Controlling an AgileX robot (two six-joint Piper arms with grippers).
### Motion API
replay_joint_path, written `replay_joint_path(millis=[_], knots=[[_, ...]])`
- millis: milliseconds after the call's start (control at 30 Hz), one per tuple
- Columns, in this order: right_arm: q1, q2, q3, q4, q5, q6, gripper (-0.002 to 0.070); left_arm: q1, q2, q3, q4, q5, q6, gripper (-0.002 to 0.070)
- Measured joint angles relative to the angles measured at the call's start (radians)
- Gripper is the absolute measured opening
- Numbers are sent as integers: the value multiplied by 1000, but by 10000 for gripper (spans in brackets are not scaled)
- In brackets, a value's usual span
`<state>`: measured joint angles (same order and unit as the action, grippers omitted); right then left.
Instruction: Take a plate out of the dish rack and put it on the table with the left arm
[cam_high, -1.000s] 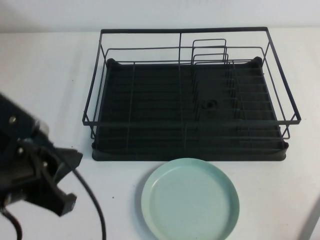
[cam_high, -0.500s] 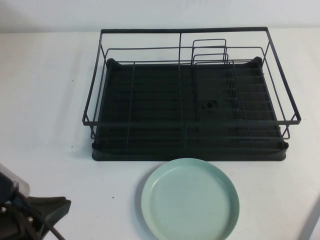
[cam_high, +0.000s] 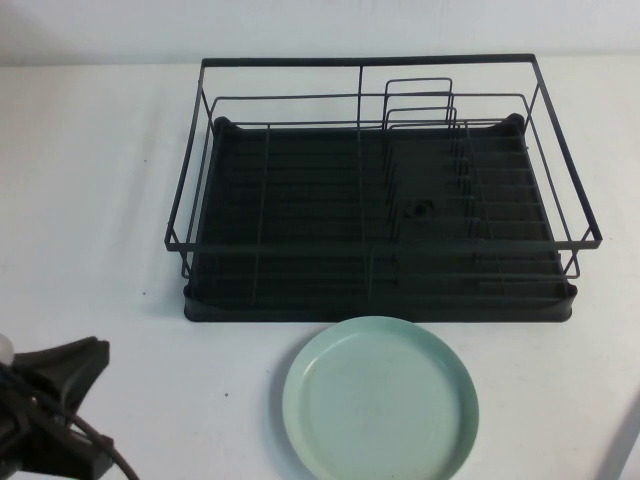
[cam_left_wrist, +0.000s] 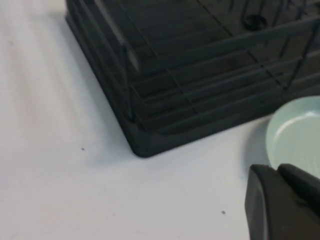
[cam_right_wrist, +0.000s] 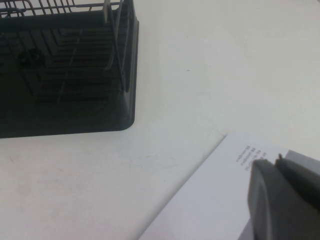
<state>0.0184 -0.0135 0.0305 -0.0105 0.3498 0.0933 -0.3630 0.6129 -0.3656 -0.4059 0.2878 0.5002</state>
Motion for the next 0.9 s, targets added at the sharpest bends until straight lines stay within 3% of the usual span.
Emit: replay_joint_path(millis=[300, 433, 600, 767, 900], knots=[[0, 0, 0, 5, 0, 0, -21, 0, -305, 365, 76, -412, -241, -1], [0, 0, 0, 10, 0, 0, -21, 28, -468, 389, 148, -254, -232, -1], [0, 0, 0, 10, 0, 0, -21, 128, -606, 390, 244, -82, -303, -1], [0, 0, 0, 10, 0, 0, -21, 220, -621, 390, 296, 50, -375, -1], [0, 0, 0, 10, 0, 0, -21, 229, -621, 390, 301, 60, -383, -1]])
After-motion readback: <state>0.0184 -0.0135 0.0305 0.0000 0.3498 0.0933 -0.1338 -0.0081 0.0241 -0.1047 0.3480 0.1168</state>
